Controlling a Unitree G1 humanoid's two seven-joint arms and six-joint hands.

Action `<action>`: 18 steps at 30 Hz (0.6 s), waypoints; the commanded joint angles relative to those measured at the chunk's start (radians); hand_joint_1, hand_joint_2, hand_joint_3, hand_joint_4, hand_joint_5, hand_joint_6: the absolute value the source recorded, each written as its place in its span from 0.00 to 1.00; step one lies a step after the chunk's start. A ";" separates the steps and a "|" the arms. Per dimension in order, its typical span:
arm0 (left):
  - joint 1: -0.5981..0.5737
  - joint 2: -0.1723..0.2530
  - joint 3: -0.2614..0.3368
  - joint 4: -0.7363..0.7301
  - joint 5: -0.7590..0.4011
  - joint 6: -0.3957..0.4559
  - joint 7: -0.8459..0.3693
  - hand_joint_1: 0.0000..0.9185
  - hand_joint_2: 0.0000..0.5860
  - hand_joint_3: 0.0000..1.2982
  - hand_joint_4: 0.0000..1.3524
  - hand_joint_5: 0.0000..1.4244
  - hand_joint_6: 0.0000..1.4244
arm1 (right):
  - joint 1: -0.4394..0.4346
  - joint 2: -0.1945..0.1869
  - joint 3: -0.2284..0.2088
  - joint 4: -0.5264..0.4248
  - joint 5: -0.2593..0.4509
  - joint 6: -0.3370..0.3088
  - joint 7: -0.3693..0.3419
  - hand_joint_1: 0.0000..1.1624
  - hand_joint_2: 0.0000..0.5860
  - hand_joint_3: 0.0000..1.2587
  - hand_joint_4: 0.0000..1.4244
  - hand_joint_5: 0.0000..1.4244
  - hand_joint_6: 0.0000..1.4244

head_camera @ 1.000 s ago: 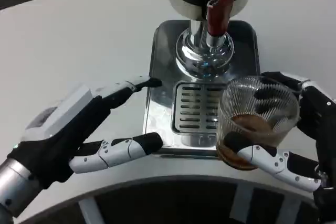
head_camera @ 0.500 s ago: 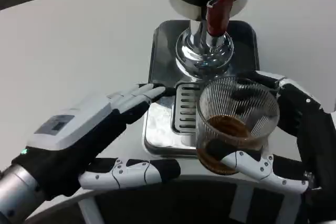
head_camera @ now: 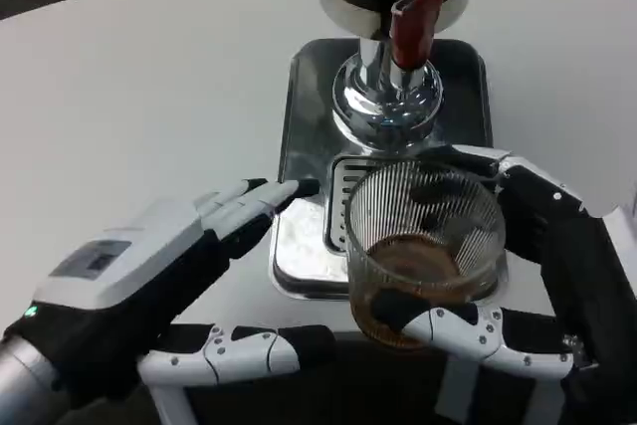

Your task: Grasp the cup under the faucet to collect the drink, then remove the cup.

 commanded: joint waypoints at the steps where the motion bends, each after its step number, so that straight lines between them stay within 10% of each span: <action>1: 0.046 0.004 0.024 -0.039 0.005 0.012 -0.011 0.00 0.18 0.04 0.00 0.00 0.02 | 0.001 0.002 0.022 -0.031 0.023 -0.010 0.010 0.86 0.19 0.62 0.63 0.76 0.78; 18: 0.167 -0.030 0.084 -0.140 0.028 0.055 0.001 0.00 0.18 0.04 0.00 0.00 0.02 | -0.007 0.003 0.064 -0.040 0.022 0.007 0.029 0.89 0.18 0.63 0.63 0.75 0.79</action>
